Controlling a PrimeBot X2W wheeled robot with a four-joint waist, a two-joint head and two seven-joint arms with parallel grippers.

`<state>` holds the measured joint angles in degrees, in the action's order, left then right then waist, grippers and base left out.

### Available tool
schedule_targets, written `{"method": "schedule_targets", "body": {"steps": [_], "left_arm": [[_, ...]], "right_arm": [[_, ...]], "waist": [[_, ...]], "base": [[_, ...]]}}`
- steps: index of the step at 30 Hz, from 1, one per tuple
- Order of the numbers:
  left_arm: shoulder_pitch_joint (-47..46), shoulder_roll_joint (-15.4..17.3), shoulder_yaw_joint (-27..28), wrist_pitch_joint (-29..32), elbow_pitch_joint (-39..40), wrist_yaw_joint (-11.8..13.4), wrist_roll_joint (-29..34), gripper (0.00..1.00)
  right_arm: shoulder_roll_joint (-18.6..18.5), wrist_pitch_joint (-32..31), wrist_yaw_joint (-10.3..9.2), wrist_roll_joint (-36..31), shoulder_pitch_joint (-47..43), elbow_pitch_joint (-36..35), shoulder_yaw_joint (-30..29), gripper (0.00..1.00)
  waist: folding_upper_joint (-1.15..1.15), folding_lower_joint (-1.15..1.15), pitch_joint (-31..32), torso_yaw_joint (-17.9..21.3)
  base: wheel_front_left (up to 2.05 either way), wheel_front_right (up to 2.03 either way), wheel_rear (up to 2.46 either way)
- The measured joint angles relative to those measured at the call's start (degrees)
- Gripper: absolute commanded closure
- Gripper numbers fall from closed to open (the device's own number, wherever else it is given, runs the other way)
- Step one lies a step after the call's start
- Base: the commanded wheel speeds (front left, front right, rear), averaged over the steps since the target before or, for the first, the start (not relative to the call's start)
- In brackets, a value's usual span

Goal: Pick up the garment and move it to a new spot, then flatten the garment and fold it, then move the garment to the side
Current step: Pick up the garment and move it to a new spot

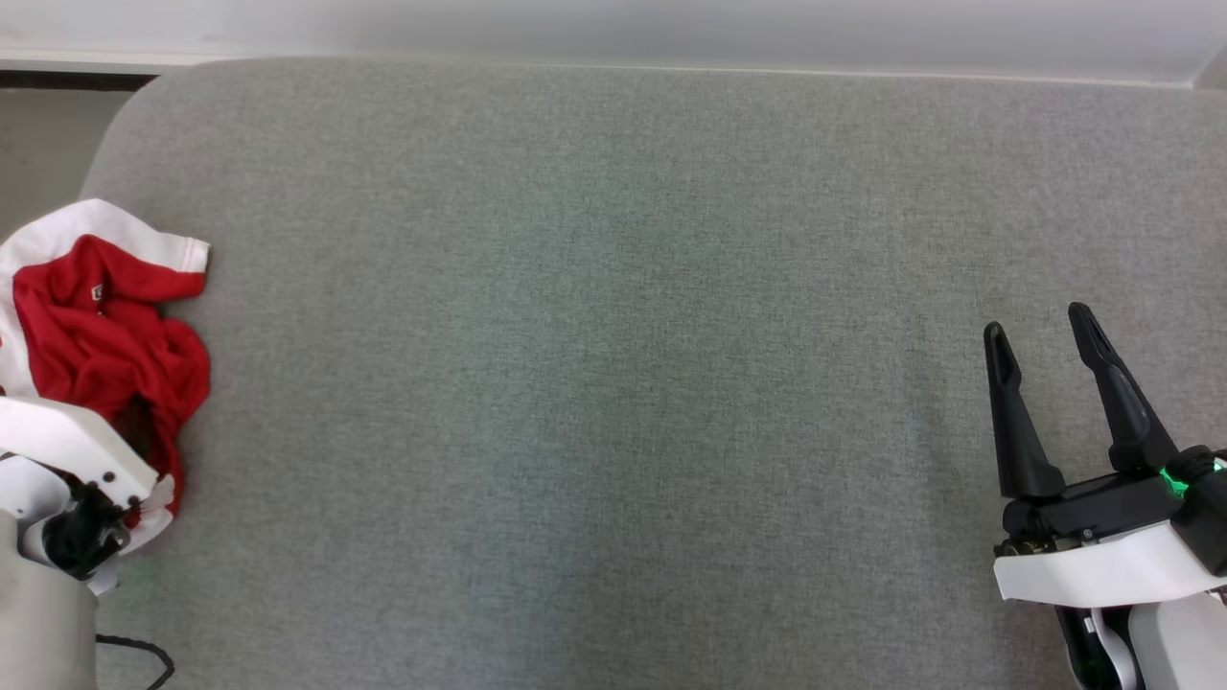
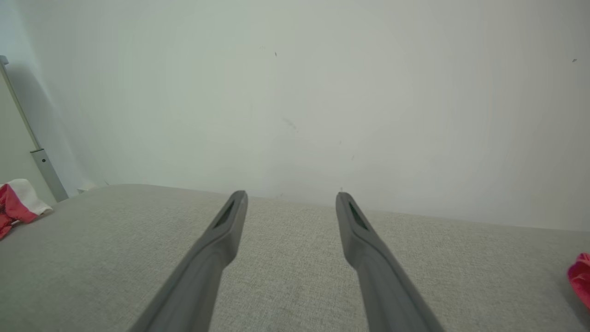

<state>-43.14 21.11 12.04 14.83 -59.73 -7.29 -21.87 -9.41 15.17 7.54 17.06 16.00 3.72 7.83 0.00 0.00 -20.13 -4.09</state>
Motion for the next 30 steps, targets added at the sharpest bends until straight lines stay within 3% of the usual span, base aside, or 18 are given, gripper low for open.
{"method": "schedule_targets", "body": {"steps": [1, 3, 15, 30], "left_arm": [[-0.4, 0.1, -0.4, 0.0, -0.5, 0.0, 0.0, 0.49], [-0.9, 0.0, -1.4, -0.6, -1.2, 0.0, -0.1, 1.0], [-2.9, 2.0, -9.6, -8.9, 1.9, -0.1, 0.5, 1.0], [-1.2, 2.4, -24.0, -8.7, 21.3, -0.2, -3.4, 1.0]], "right_arm": [[0.0, 0.0, 0.0, 0.0, 0.0, 0.0, -0.1, 0.0], [0.0, 0.0, 0.0, 0.0, 0.0, 0.1, -0.4, 0.0], [0.9, 0.0, 0.0, 0.1, -2.2, 0.3, -1.5, 0.0], [2.6, 0.0, 0.0, 0.8, -7.1, 0.3, -3.6, 0.0]], "waist": [[0.0, 0.0, 0.0, 0.0], [0.0, 0.0, 0.3, -0.1], [0.0, 0.0, 6.3, -1.0], [0.0, 0.0, 16.0, 0.0]], "base": [[0.0, 0.0, 0.0], [0.0, 0.0, 0.0], [0.0, 0.0, 0.0], [0.0, 0.0, 0.0]]}}
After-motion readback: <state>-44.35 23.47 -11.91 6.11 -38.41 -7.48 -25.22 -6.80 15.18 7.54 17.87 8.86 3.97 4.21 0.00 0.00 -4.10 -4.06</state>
